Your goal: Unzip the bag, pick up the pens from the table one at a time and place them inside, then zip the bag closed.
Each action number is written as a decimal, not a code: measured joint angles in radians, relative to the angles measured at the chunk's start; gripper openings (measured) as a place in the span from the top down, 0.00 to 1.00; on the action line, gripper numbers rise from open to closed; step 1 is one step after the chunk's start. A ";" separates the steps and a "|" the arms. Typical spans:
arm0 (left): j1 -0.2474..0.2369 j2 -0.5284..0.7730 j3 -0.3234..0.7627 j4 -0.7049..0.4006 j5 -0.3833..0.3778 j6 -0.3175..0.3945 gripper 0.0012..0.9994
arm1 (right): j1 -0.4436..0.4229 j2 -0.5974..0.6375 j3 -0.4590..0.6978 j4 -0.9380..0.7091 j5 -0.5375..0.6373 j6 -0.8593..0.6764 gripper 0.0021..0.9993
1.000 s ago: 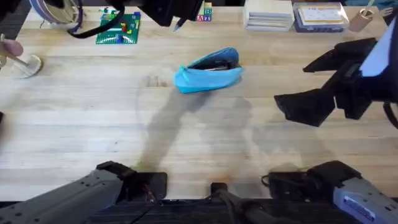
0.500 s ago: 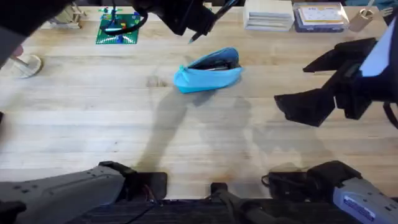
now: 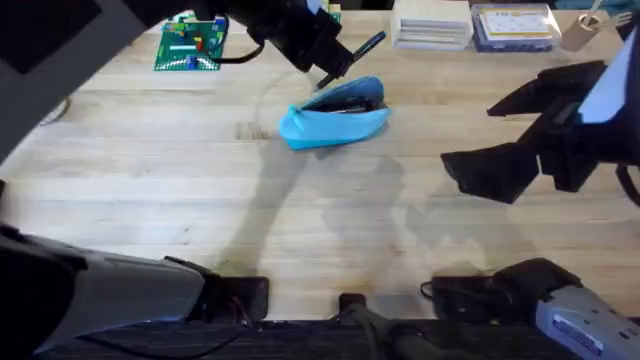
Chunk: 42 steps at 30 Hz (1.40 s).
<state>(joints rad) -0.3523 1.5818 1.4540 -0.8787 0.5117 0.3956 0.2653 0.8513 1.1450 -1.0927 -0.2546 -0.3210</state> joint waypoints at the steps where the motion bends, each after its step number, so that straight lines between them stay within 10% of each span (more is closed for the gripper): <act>1: 0.000 0.009 0.000 0.000 0.005 0.007 0.96 | 0.000 0.000 0.000 0.000 0.000 0.000 0.00; 42: 0.000 0.224 0.000 -0.022 0.028 0.129 0.96 | 0.000 0.000 0.000 0.000 0.000 0.000 0.00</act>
<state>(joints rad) -0.3523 1.8062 1.4540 -0.9009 0.5392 0.5243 0.2653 0.8513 1.1450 -1.0927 -0.2546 -0.3210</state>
